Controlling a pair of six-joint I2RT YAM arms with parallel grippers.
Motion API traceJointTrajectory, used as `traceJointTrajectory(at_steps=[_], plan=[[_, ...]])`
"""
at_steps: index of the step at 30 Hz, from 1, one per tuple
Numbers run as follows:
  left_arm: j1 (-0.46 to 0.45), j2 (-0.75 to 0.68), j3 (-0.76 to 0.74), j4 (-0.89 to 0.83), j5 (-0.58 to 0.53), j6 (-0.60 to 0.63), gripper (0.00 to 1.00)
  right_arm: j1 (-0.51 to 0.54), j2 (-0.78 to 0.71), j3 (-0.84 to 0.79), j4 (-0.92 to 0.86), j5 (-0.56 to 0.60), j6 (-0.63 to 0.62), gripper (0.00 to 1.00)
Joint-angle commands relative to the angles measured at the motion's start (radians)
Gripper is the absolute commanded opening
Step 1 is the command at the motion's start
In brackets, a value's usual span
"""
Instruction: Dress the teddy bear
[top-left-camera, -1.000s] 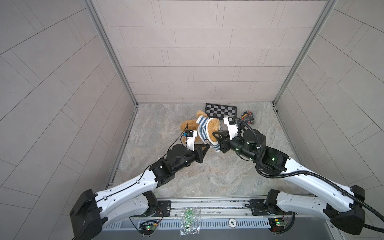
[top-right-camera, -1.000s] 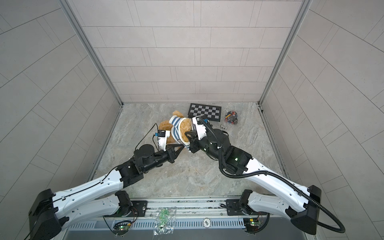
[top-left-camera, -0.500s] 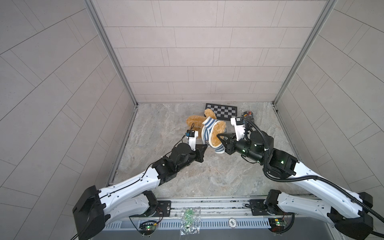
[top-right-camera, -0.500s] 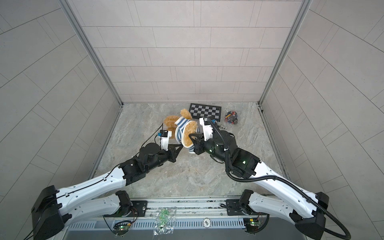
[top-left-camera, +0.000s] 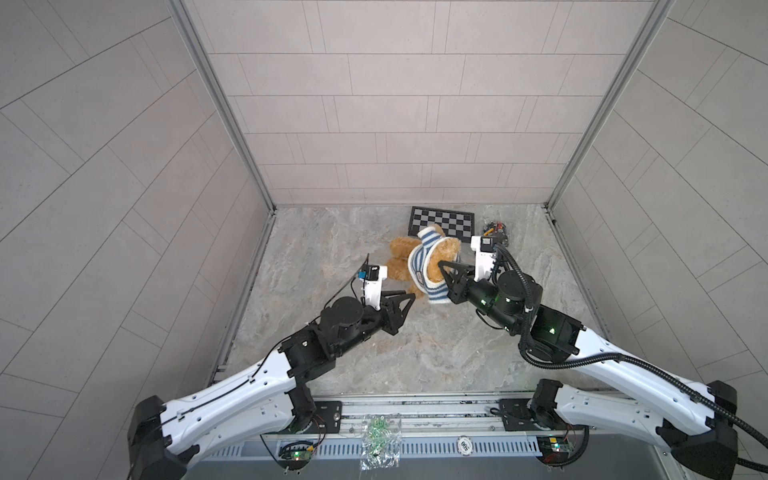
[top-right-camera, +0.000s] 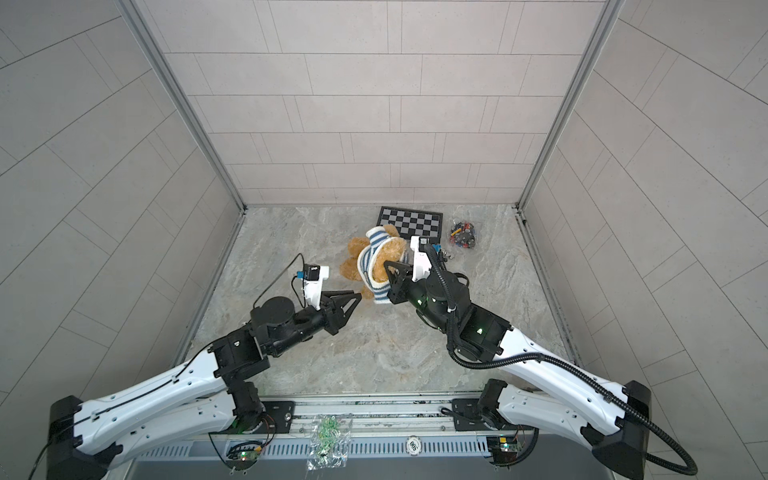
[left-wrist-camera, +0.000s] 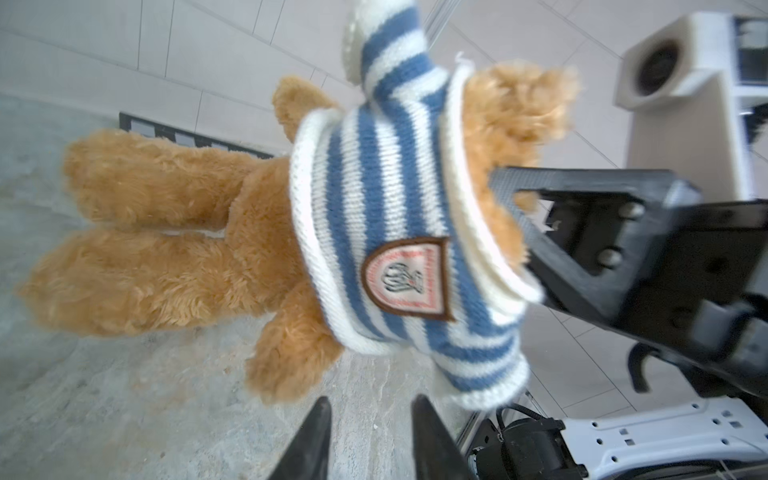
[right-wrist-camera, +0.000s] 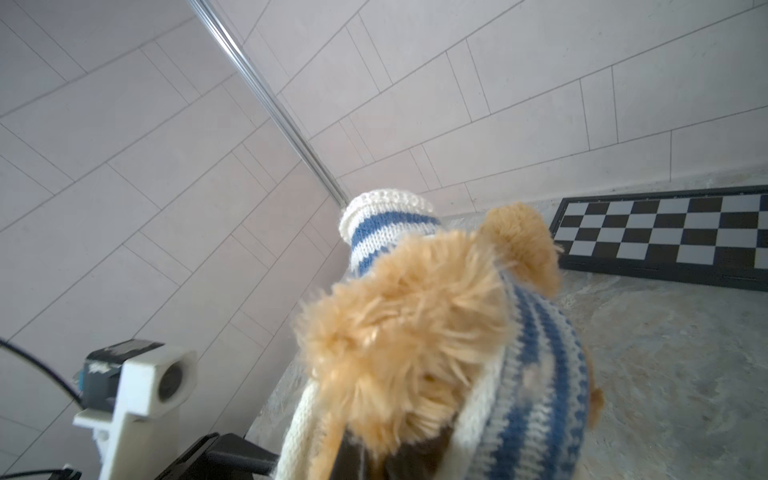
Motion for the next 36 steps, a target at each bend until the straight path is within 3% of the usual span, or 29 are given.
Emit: traceJointTrajectory(at_steps=[1, 10, 22, 29, 36], plan=[[-0.023, -0.049, -0.043, 0.074, 0.02, -0.071, 0.49, 0.012, 0.01, 0.023, 0.187, 0.094, 0.026, 0.0], [-0.061, 0.08, -0.003, 0.29, 0.026, -0.186, 0.52, 0.058, 0.053, 0.022, 0.267, 0.179, 0.018, 0.0], [-0.061, 0.131, 0.0, 0.377, 0.016, -0.262, 0.52, 0.08, 0.057, 0.006, 0.303, 0.2, -0.005, 0.0], [-0.061, 0.145, 0.035, 0.354, -0.003, -0.266, 0.46, 0.082, 0.064, 0.002, 0.32, 0.19, -0.009, 0.0], [-0.061, 0.173, 0.054, 0.361, 0.006, -0.274, 0.24, 0.082, 0.058, -0.005, 0.32, 0.19, -0.009, 0.0]])
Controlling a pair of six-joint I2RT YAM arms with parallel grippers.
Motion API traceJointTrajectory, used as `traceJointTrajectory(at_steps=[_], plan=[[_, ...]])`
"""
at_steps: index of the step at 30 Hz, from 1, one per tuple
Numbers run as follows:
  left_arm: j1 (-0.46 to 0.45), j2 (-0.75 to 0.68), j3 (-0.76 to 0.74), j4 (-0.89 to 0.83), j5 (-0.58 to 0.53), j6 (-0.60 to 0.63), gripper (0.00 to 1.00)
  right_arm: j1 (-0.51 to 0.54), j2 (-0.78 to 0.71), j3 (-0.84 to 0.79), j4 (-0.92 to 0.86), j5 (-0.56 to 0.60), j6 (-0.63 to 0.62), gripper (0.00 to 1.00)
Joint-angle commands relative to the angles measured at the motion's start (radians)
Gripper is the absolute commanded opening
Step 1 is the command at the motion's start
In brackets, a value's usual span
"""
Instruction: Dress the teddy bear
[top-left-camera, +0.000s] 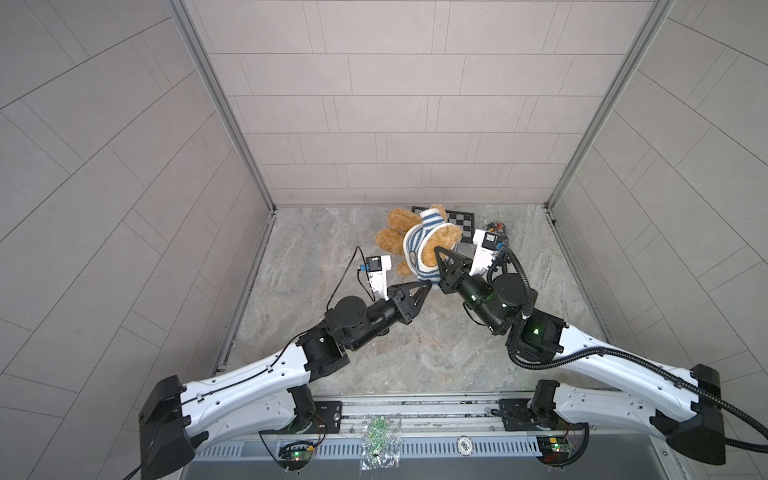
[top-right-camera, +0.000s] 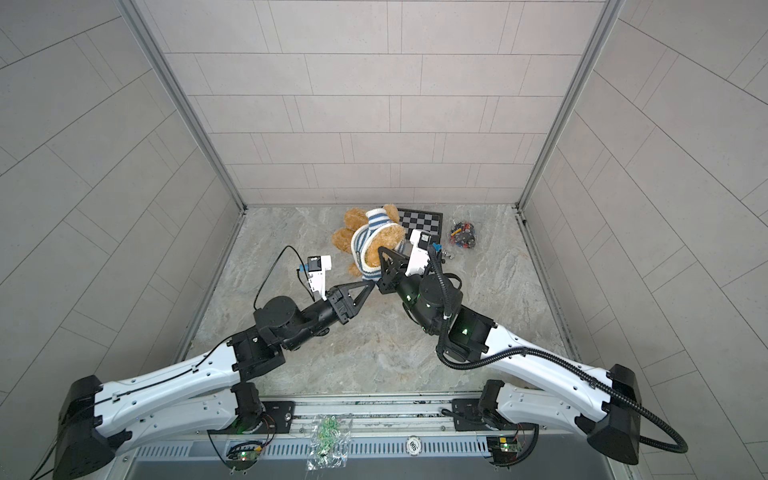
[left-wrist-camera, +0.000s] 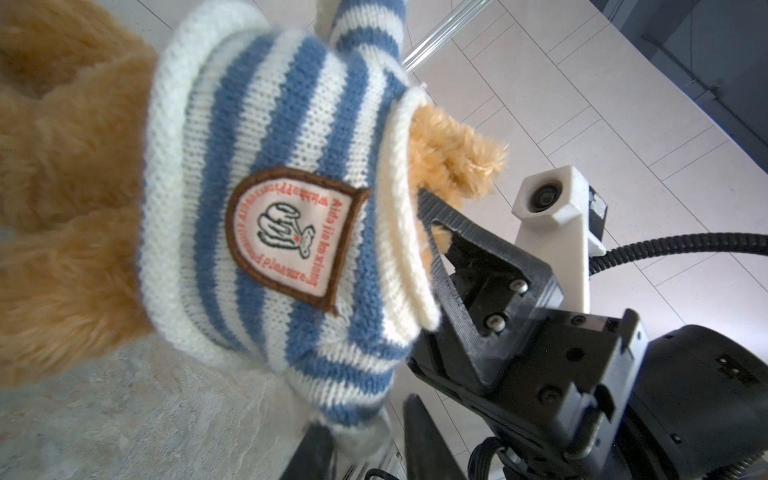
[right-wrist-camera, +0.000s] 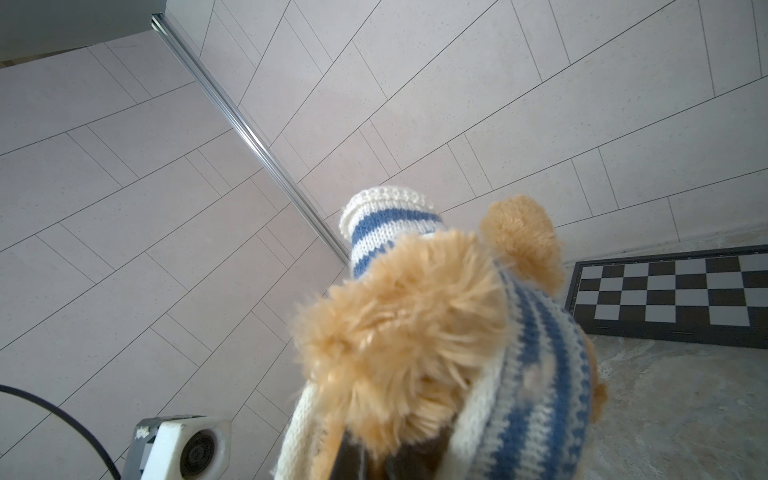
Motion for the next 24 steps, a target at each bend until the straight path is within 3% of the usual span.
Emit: traceJointTrajectory(at_steps=[1, 6, 13, 24], plan=[[-0.004, 0.005, 0.025, 0.011, -0.001, 0.0, 0.21, 0.005, -0.014, -0.005, 0.081, 0.014, -0.005, 0.0], [-0.004, -0.004, -0.004, -0.048, -0.003, -0.004, 0.08, 0.005, -0.015, 0.0, 0.086, 0.016, -0.015, 0.0], [-0.004, -0.01, -0.059, -0.175, -0.039, 0.006, 0.01, 0.005, -0.018, 0.011, 0.086, 0.011, -0.018, 0.0], [0.015, 0.006, -0.098, -0.209, -0.07, 0.022, 0.07, 0.005, -0.055, 0.028, 0.056, -0.005, -0.029, 0.0]])
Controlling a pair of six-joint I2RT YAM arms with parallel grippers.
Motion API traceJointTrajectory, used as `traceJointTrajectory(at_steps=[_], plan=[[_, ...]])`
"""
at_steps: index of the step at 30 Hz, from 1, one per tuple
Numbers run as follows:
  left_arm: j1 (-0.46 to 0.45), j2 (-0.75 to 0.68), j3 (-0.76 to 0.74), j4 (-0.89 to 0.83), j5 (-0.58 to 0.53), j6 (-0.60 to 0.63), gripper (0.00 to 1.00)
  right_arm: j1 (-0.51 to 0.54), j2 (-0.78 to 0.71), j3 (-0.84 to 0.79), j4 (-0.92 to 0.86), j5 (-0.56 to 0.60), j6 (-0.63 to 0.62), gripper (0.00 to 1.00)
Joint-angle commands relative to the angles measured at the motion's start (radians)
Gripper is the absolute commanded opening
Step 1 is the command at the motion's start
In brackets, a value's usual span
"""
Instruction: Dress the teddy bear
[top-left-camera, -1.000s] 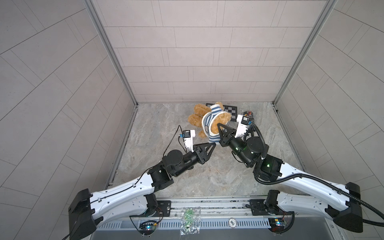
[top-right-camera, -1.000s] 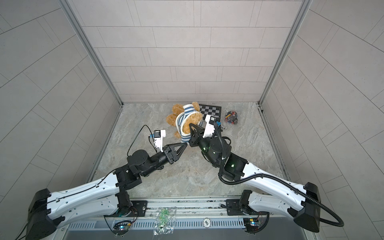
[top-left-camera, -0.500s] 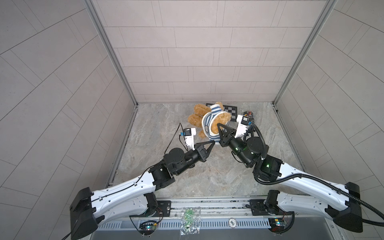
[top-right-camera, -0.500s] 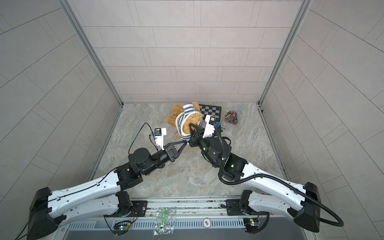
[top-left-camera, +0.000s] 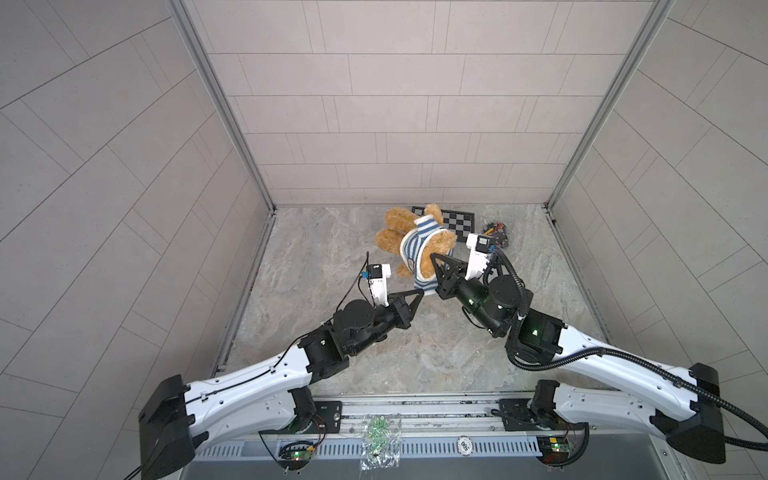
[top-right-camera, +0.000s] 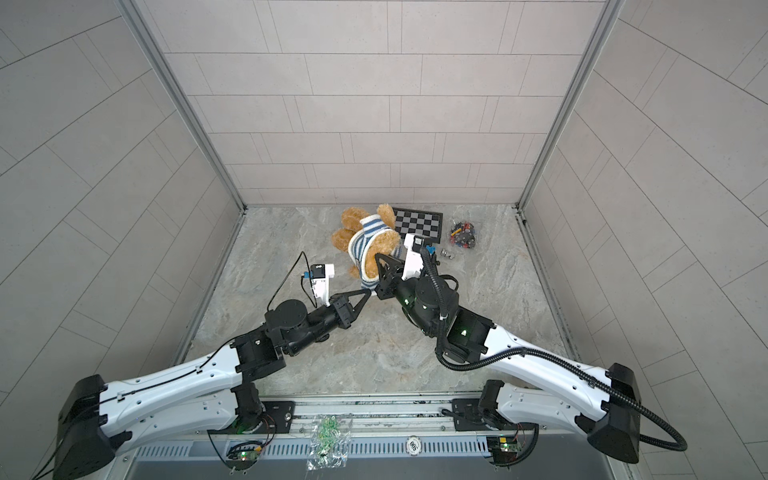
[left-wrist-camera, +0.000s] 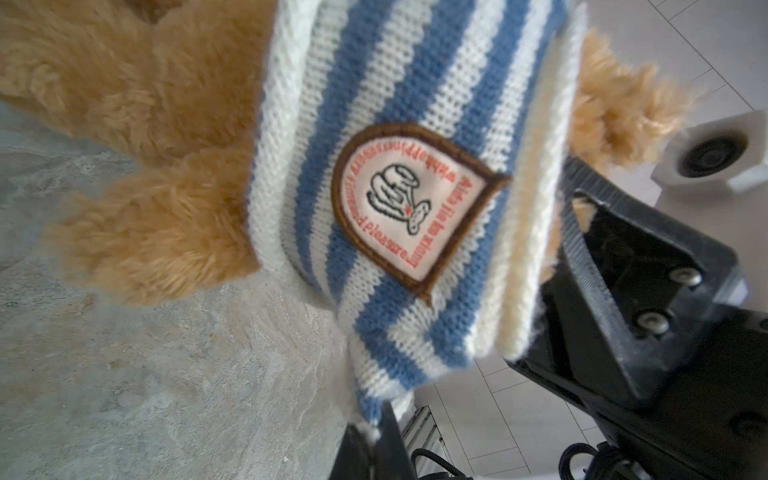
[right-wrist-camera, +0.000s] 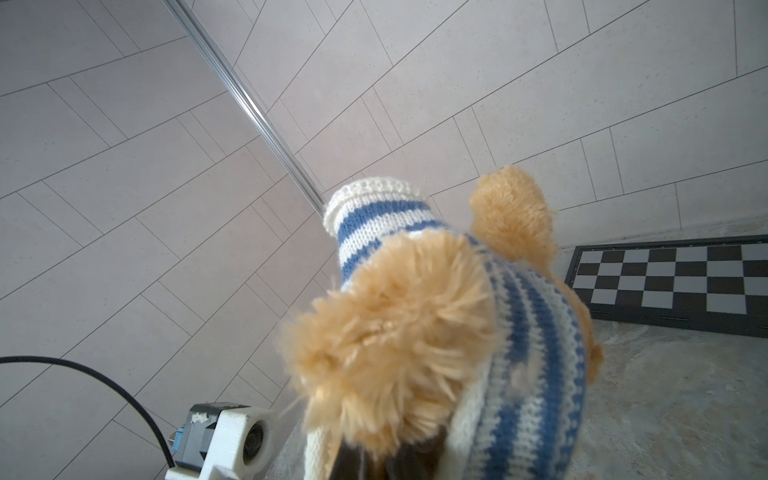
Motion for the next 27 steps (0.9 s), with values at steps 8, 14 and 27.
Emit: traceJointTrajectory(at_steps=[8, 14, 27], plan=[[0.007, -0.005, -0.048, -0.011, 0.043, 0.041, 0.16, -0.002, -0.06, 0.013, 0.117, 0.037, -0.013, 0.0], [0.007, -0.031, -0.059, 0.054, 0.055, 0.057, 0.16, -0.002, -0.054, 0.008, 0.129, 0.031, -0.013, 0.0], [0.006, -0.085, -0.053, 0.244, 0.154, -0.005, 0.48, 0.0, -0.062, -0.004, 0.118, 0.028, -0.007, 0.0]])
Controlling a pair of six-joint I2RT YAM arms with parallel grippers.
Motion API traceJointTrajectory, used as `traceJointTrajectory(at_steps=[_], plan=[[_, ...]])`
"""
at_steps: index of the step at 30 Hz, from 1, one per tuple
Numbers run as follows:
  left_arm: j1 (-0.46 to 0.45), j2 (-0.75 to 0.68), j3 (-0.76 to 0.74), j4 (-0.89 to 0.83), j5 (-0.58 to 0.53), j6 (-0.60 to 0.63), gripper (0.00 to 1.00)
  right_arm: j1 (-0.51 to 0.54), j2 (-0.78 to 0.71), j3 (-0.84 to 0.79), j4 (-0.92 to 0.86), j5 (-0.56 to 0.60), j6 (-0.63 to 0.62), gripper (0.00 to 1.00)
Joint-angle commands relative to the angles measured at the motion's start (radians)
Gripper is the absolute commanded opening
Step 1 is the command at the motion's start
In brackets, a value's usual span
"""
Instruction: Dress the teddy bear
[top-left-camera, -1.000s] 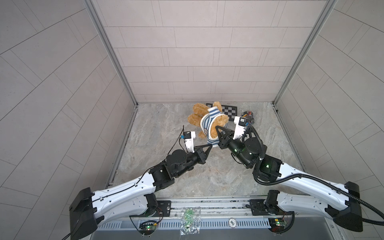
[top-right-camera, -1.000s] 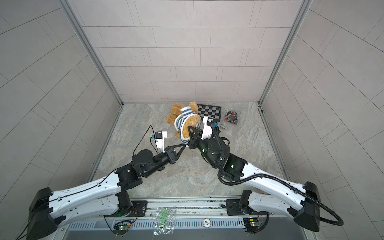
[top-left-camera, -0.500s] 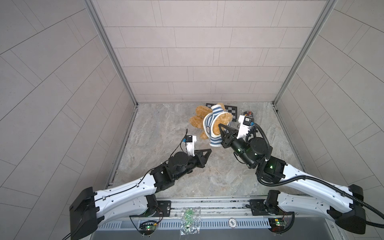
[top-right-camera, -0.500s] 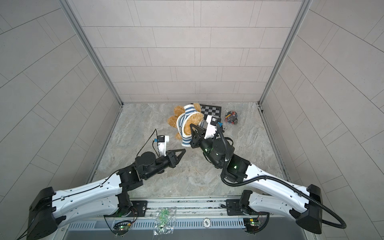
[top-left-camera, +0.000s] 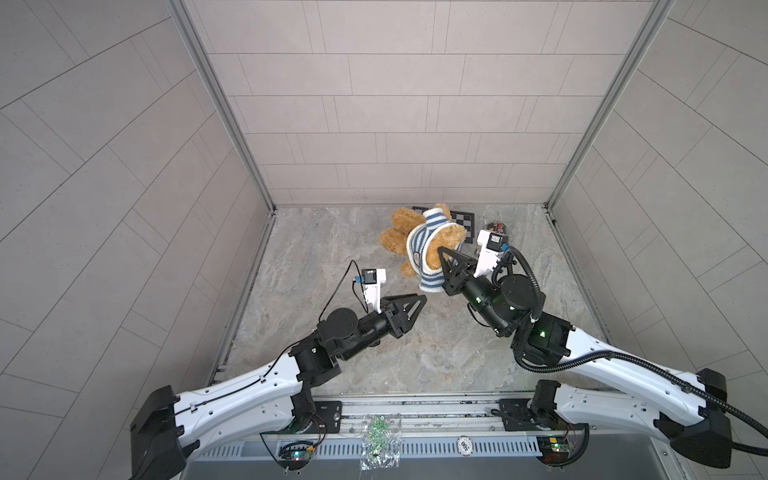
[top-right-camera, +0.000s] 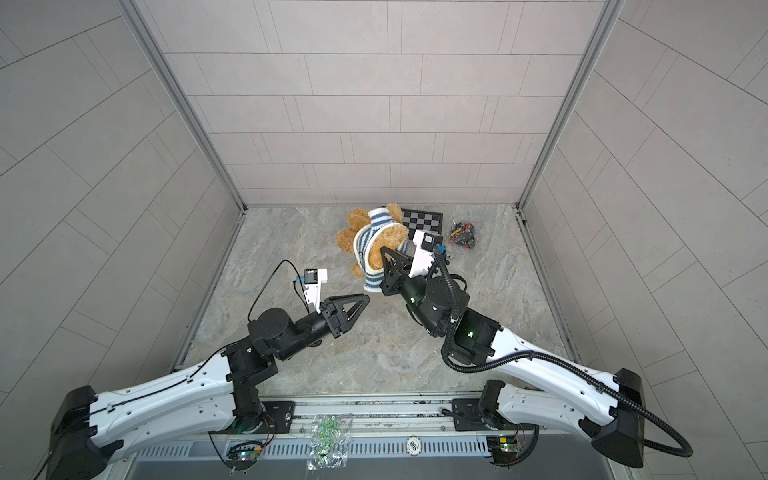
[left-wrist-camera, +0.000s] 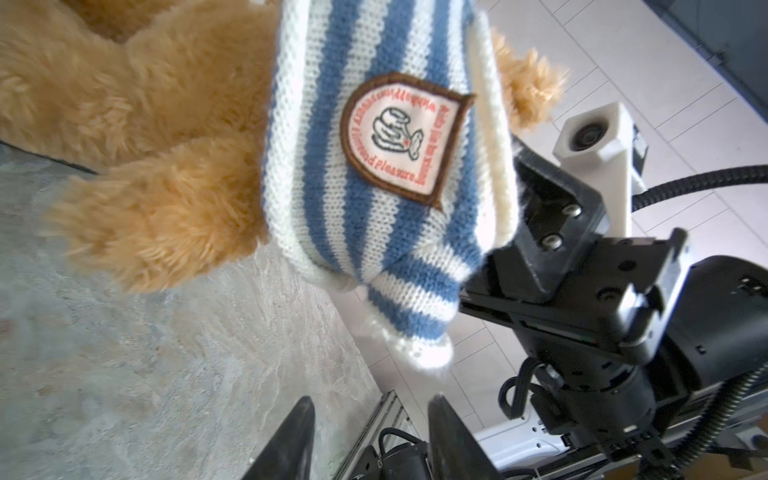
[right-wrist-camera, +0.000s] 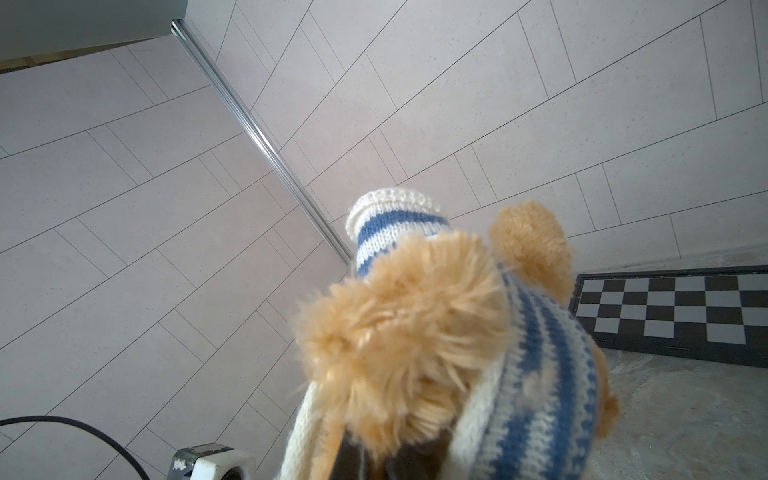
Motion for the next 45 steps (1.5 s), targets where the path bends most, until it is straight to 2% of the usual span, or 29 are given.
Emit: traceJointTrajectory(at_steps=[1, 5, 9, 17, 24, 29, 36, 42, 45], plan=[[0.005, 0.019, 0.031, 0.108, 0.03, -0.036, 0.48, 0.001, -0.026, -0.002, 0.063, 0.003, 0.01, 0.0], [0.005, 0.044, 0.049, 0.154, 0.02, -0.058, 0.47, 0.004, -0.023, 0.007, 0.061, 0.002, 0.008, 0.0], [0.005, 0.064, 0.073, 0.148, 0.01, -0.067, 0.42, 0.005, -0.018, 0.001, 0.07, 0.001, 0.009, 0.0], [0.005, 0.085, 0.062, 0.149, -0.001, -0.097, 0.13, 0.005, -0.024, -0.005, 0.072, 0.005, 0.003, 0.0], [0.007, 0.089, 0.048, 0.051, -0.012, -0.103, 0.0, 0.005, -0.039, -0.009, 0.075, 0.004, 0.002, 0.0], [0.008, 0.091, -0.007, -0.063, -0.018, -0.086, 0.0, 0.005, -0.05, 0.003, 0.053, 0.003, -0.004, 0.0], [0.039, 0.118, -0.046, -0.127, -0.071, -0.051, 0.0, 0.007, -0.048, 0.013, 0.07, -0.022, 0.012, 0.0], [0.152, 0.213, -0.037, -0.104, -0.085, -0.017, 0.0, 0.0, -0.085, 0.032, 0.005, -0.098, 0.087, 0.0], [0.198, 0.241, -0.011, -0.09, -0.076, 0.011, 0.0, -0.014, -0.106, 0.081, -0.106, -0.171, 0.095, 0.0]])
